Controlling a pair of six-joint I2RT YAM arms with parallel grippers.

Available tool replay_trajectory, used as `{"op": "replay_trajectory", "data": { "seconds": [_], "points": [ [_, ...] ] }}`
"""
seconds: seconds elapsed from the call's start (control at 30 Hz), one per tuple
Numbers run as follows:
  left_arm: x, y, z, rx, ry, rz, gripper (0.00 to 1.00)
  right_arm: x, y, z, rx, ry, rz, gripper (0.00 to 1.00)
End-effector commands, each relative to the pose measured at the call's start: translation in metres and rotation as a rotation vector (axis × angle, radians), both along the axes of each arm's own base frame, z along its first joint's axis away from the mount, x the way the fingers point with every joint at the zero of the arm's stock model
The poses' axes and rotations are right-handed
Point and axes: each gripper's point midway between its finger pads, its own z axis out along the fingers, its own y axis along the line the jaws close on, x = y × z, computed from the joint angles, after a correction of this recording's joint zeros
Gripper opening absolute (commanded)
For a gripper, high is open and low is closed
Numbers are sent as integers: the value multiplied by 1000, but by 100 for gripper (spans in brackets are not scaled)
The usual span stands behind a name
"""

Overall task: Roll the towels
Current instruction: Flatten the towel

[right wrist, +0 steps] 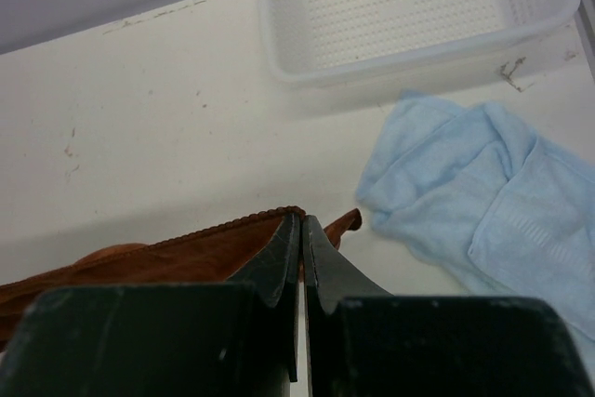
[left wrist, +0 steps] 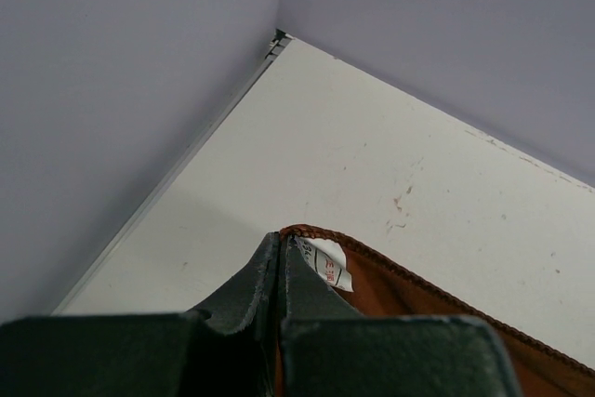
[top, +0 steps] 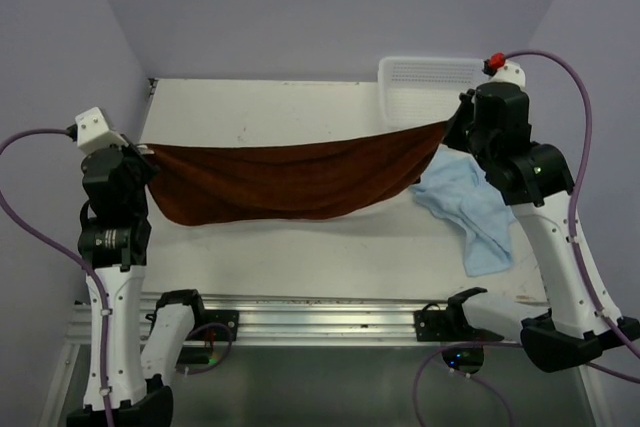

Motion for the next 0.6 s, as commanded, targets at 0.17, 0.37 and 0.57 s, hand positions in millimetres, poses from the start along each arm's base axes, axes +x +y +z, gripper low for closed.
{"op": "replay_trajectory", "data": {
  "seconds": [0.17,0.37,0.57],
  "points": [
    [-40,5,10,-48,-72,79,0,-47,-10,2,83,-21,-4,0],
    [-65,14,7,-67,-92,168,0,-75,-15,-10,103,-1,11,0],
    [-60,23,1,-93,-100,235,0,-63,-20,-26,64,48,-37,0]
  ]
}}
